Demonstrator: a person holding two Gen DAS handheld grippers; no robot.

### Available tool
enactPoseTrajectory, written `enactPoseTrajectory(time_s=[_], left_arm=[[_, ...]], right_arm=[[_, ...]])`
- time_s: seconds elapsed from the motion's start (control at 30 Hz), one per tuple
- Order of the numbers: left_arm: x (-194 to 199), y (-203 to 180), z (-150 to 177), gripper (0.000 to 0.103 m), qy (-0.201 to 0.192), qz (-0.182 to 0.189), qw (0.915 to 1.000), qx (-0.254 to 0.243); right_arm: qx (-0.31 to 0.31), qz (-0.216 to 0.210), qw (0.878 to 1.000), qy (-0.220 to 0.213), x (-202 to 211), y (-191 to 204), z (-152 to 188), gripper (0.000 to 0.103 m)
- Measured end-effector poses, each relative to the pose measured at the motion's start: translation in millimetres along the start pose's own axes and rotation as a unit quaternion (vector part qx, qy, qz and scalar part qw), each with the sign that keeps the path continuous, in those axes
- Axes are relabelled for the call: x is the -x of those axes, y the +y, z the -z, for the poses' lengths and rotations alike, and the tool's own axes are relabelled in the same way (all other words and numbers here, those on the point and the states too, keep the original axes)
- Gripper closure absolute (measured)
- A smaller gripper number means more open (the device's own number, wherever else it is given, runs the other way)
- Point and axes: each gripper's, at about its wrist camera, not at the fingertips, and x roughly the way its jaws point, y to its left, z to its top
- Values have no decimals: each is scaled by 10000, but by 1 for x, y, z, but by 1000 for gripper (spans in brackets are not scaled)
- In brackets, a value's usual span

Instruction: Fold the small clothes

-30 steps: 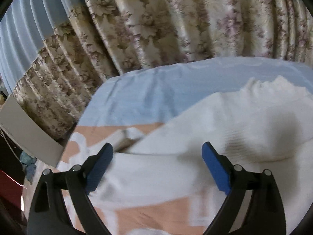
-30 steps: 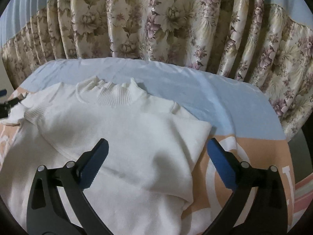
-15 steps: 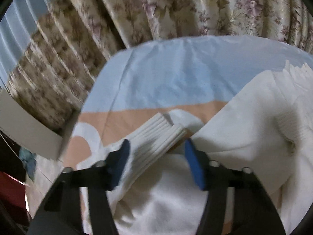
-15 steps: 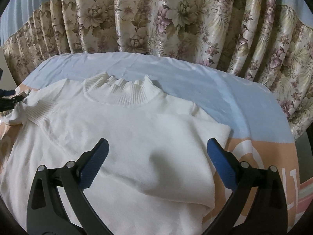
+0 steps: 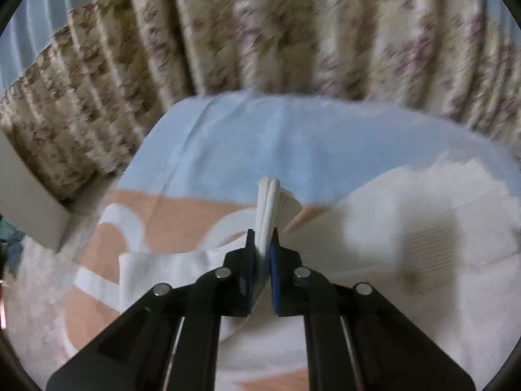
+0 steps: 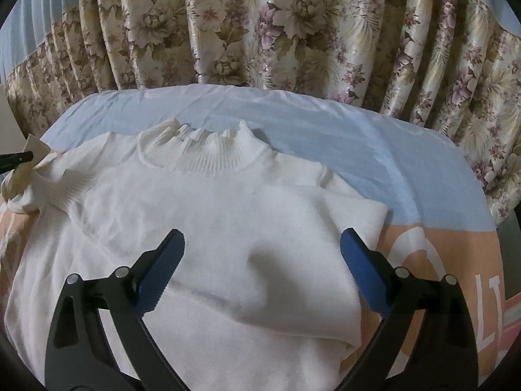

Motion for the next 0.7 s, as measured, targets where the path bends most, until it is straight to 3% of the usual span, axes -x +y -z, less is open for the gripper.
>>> enactPoseTrajectory(time_s=[0.17,0.4,0.5,0.6,0.7], left_arm=[[26,-83,-8,95,-354,845,9956,-183],[12,-212,1,95,-19,1999,9782,-561],[3,-259,8,95,191,2300,9698,-788],[-11,-281,20,94,493,2214,9671,-1149],[-5,-275,25,73,524,2266,9648,-1226]], right_arm=[[-232,18,9997,-15,3,-15,0,7],[-121,375,9992,-17,10,-29,9,7],[-230,304,9993,51,8,-37,14,7],[-277,208,9993,151,4,-40,19,7],[-313,102,9994,133,7,-41,21,7]])
